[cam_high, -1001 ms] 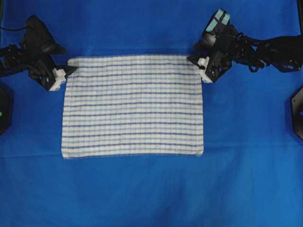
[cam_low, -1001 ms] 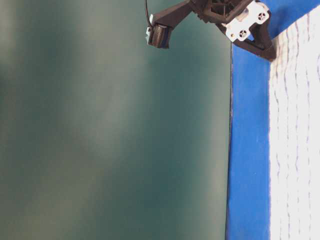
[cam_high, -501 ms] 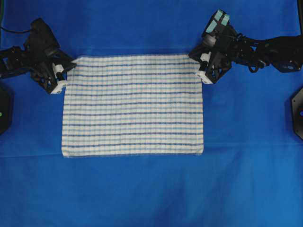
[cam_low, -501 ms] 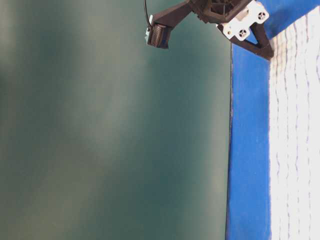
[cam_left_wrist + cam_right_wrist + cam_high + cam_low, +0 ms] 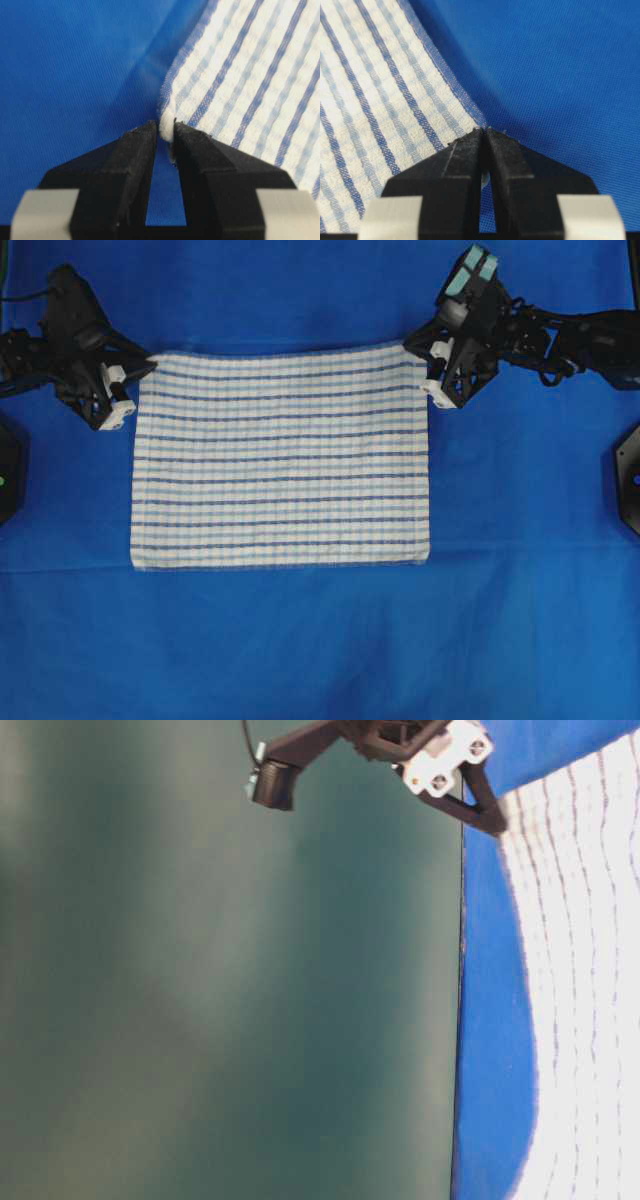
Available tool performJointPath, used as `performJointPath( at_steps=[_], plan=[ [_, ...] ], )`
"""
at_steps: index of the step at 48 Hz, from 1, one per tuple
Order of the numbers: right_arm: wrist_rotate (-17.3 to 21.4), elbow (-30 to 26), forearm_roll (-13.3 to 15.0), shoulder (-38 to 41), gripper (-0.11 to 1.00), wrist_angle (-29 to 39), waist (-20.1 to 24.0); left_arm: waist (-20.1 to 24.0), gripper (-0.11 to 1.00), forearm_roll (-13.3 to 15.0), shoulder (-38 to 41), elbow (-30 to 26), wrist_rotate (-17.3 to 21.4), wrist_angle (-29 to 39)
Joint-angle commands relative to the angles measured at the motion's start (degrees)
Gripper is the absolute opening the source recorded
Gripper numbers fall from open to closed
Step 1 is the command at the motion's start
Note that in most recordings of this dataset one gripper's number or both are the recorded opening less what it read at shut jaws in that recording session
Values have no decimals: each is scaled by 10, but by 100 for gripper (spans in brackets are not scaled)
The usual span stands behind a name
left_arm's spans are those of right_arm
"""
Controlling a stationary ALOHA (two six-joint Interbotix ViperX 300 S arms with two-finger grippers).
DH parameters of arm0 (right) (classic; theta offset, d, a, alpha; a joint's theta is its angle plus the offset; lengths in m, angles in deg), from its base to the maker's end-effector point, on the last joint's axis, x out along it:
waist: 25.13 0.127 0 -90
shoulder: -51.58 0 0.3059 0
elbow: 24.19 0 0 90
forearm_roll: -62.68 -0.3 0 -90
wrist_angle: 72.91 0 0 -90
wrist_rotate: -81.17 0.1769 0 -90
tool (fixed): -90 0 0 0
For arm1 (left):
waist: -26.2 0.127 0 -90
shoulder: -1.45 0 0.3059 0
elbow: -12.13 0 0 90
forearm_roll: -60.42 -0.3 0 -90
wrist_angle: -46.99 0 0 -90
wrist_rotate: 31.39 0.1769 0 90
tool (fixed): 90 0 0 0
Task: Fold the blue towel.
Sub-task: 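Lift the far edge and fold it toward the near edge with both grippers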
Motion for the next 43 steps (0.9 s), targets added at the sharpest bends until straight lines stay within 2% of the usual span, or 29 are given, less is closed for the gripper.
performJointPath(
  at_steps=[1, 13, 23, 34, 43],
  plan=[
    [0, -4, 3, -21, 4, 3, -1, -1, 14, 0, -23, -2, 1, 3],
    [0, -3, 3, -22, 4, 3, 9, -27, 14, 1, -32, 1, -8, 15],
    [7, 9, 0, -30, 4, 3, 40, -81, 13, 4, -43, 2, -18, 33],
    [20, 31, -8, -58, 4, 2, 107, -151, 13, 4, -73, 14, -40, 48],
    [43, 40, -8, -84, 4, 12, 181, -241, 13, 4, -118, 35, -48, 55]
  ],
)
